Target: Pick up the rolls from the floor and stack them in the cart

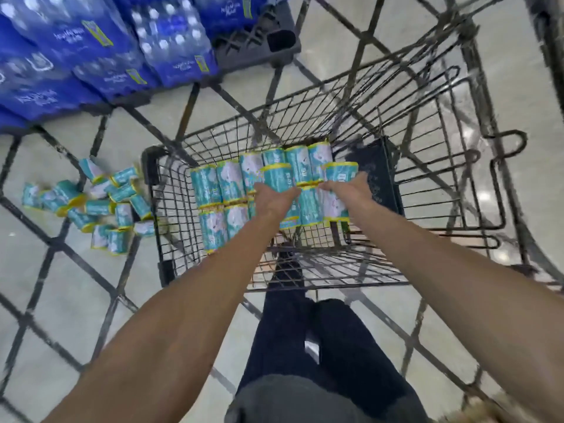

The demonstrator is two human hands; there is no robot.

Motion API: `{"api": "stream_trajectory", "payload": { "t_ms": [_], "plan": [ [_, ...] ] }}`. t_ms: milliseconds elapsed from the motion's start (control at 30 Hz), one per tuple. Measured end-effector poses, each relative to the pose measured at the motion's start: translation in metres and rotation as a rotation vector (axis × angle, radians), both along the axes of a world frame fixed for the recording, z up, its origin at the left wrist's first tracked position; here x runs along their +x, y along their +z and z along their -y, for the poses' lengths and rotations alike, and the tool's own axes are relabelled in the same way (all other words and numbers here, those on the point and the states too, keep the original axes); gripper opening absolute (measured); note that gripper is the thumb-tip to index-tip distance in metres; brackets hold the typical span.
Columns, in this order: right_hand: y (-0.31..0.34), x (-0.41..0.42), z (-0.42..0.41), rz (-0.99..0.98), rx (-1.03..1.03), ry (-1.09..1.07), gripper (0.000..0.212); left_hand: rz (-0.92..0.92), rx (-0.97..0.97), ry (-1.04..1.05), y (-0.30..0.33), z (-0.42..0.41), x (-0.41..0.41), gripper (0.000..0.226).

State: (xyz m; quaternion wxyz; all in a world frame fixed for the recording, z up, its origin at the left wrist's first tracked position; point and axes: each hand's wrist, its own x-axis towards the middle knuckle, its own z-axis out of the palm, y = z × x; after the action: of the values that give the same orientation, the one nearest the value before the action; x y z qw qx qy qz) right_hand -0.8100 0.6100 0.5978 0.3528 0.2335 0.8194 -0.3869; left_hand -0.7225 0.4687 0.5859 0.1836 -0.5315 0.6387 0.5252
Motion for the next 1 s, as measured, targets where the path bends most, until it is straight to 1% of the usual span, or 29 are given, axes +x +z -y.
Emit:
{"api": "stream_trajectory", "payload": {
  "t_ms": [67, 167, 267, 400, 500, 633, 700, 800, 933, 1000],
  "plan": [
    [-0.035, -0.025, 0.009, 0.004, 0.017, 0.021, 0.109, 0.048, 0.001, -0.047, -0.034, 0.004, -0.03, 0.118],
    [-0.084, -0.058, 0.024, 0.024, 0.046, 0.085, 0.117, 0.086, -0.01, -0.041, -0.084, 0.011, -0.068, 0.121],
    [-0.128, -0.088, 0.04, 0.047, 0.064, 0.129, 0.114, 0.123, -0.033, -0.043, -0.123, 0.015, -0.095, 0.12],
    [-0.167, -0.113, 0.055, 0.035, 0.136, 0.167, 0.114, 0.142, -0.034, 0.013, -0.154, 0.012, -0.118, 0.125],
    [-0.177, -0.125, 0.062, 0.037, 0.152, 0.173, 0.101, 0.168, -0.038, 0.025, -0.162, 0.004, -0.126, 0.126],
    [-0.176, -0.129, 0.067, 0.034, 0.181, 0.287, 0.092, 0.183, -0.06, 0.047, -0.159, 0.002, -0.128, 0.114],
    [-0.17, -0.128, 0.065, 0.051, 0.21, 0.341, 0.087, 0.168, -0.095, 0.049, -0.154, 0.002, -0.125, 0.105],
    [-0.155, -0.121, 0.058, 0.029, 0.212, 0.415, 0.072, 0.106, -0.172, 0.021, -0.138, 0.004, -0.118, 0.092],
    [-0.108, -0.107, 0.048, -0.076, 0.145, 0.536, 0.059, 0.057, -0.214, -0.009, -0.098, 0.015, -0.101, 0.087],
    [-0.073, -0.097, 0.043, -0.148, 0.152, 0.671, 0.057, 0.044, -0.259, -0.06, -0.067, 0.02, -0.084, 0.084]
  ]
}}
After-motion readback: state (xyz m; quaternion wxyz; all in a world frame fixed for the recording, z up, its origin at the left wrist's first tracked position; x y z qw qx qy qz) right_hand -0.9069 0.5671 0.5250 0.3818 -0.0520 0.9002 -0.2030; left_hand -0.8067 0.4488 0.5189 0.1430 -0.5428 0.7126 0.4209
